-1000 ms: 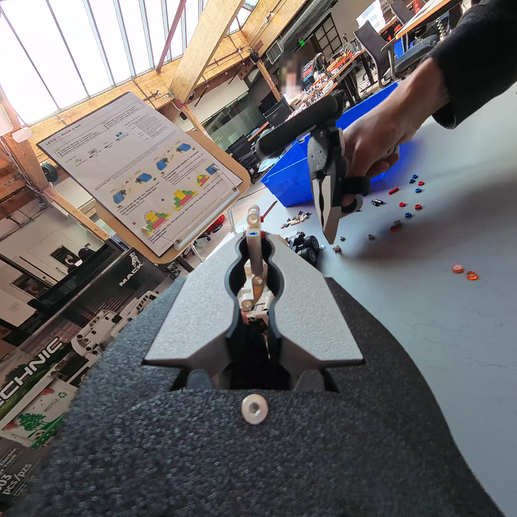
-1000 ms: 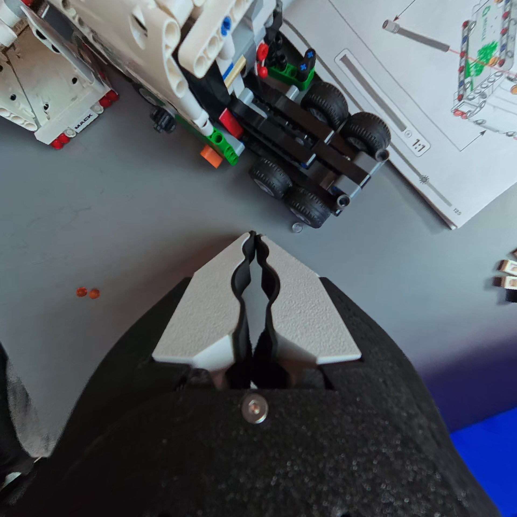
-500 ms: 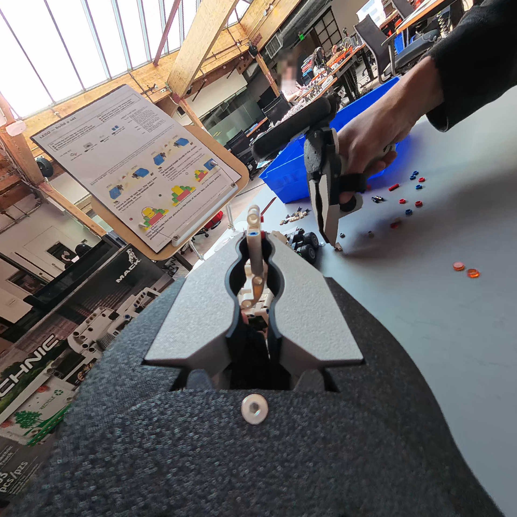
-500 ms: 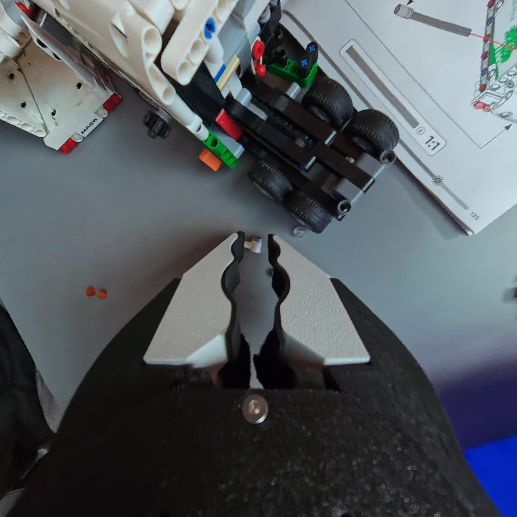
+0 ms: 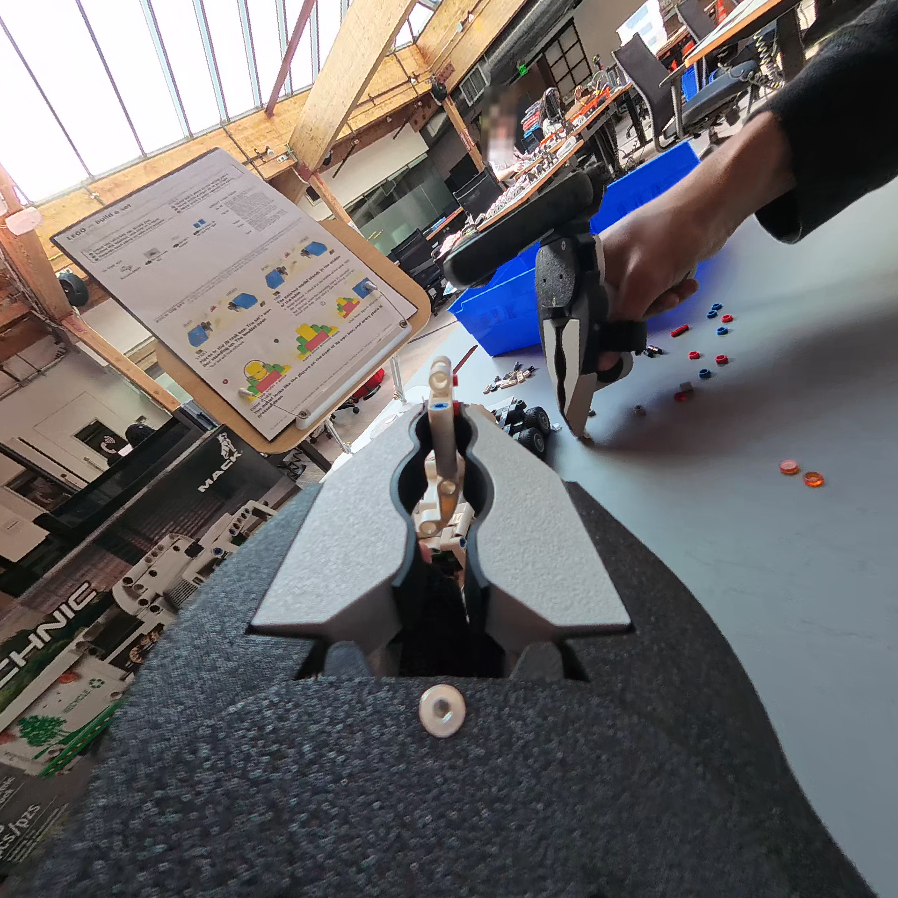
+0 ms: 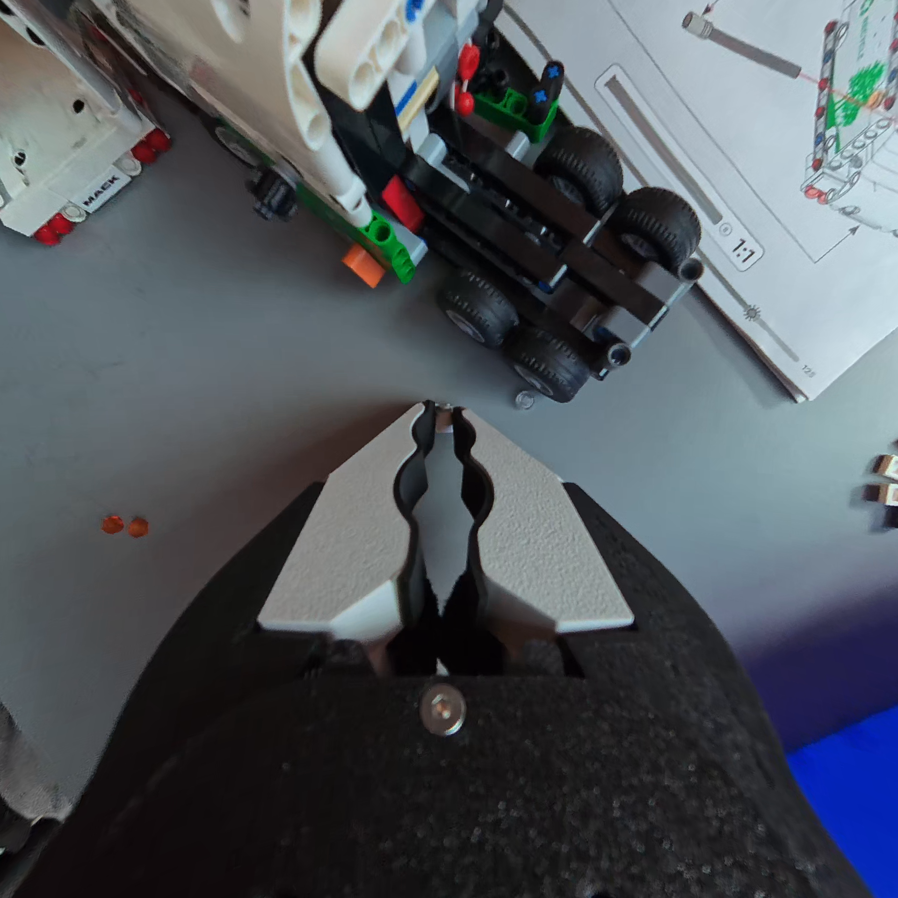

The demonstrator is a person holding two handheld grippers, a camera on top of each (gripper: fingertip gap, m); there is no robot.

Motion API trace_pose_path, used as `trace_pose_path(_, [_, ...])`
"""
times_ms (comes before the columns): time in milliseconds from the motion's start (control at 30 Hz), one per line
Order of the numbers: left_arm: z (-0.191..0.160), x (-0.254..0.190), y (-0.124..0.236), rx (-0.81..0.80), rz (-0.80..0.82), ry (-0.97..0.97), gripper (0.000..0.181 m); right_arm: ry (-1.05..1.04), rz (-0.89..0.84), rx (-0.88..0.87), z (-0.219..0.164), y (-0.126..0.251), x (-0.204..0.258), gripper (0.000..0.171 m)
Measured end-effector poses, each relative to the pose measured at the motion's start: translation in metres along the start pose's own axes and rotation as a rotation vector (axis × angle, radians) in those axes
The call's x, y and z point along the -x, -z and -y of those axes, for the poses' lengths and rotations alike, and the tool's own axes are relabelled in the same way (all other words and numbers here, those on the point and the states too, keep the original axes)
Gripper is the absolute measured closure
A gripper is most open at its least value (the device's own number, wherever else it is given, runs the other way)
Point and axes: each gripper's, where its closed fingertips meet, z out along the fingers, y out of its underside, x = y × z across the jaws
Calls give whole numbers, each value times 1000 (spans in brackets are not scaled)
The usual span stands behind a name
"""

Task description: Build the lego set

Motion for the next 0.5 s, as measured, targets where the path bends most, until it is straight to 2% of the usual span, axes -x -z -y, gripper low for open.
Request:
trace_pose_path(133, [5, -4, 2, -8, -83, 129, 176, 50, -14, -306, 42, 37, 29, 166])
trace_pose_path(200, [10, -7, 3, -23, -155, 272, 176, 132, -30, -507, 66, 66, 62, 166])
trace_pose_path(267, [17, -8, 5, -53, -217, 427, 177, 159, -121, -677, 81, 94, 86, 166])
trace_pose_path(367, [29, -15, 7, -85, -228, 553, 176, 8, -89, -948, 91, 126, 127, 166])
trace_pose_path(433, [31, -24, 8, -72, -165, 510, 176, -180, -2, -1107, 93, 139, 143, 166])
trace_pose_path(500, [27, -31, 7, -45, -40, 443, 176, -345, 56, -1188, 94, 137, 150, 166])
